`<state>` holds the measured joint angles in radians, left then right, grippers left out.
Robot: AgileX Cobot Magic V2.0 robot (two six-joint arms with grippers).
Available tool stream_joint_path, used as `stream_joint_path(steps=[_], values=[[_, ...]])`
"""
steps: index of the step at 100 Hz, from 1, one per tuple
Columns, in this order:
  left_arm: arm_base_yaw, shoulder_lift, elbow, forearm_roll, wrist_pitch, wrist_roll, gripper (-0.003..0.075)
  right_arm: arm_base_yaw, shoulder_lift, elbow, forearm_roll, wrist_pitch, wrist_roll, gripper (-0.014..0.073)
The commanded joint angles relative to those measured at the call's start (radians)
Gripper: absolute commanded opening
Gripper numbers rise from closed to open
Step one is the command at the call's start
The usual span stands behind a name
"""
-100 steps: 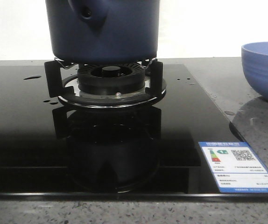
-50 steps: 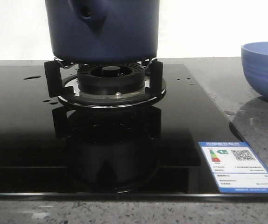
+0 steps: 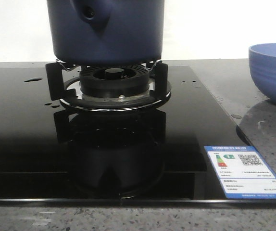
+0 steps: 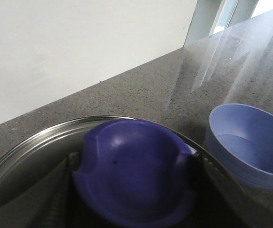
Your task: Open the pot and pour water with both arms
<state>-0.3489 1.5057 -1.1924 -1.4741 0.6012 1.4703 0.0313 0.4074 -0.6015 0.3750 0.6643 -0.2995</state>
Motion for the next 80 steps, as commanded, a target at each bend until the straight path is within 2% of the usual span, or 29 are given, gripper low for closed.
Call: stream_joint_path(steps=[1,27,45,54,65,80], values=[[-0.009,-0.035,-0.04,-0.05,0.016,0.0,0.0349,0.002,0.016,-0.036,0.018,-0.06,-0.009,0.0455],[-0.001,-0.06,-0.048,-0.05,0.019,0.0,0.0348,0.002,0.041,-0.038,0.018,-0.055,-0.009,0.0455],[0.067,-0.119,-0.063,-0.047,0.019,0.0,0.0348,0.0,0.178,-0.113,0.013,0.012,0.002,0.0455],[0.119,-0.146,-0.063,-0.047,0.02,0.0,0.0348,0.0,0.27,-0.181,-0.011,0.034,0.062,0.0455],[0.187,-0.173,-0.063,-0.047,0.024,0.0,0.0348,0.0,0.408,-0.297,-0.074,0.075,0.139,0.0455],[0.268,-0.191,-0.063,-0.047,0.049,0.0,0.0348,0.0,0.6,-0.484,-0.236,0.212,0.245,0.0455]])
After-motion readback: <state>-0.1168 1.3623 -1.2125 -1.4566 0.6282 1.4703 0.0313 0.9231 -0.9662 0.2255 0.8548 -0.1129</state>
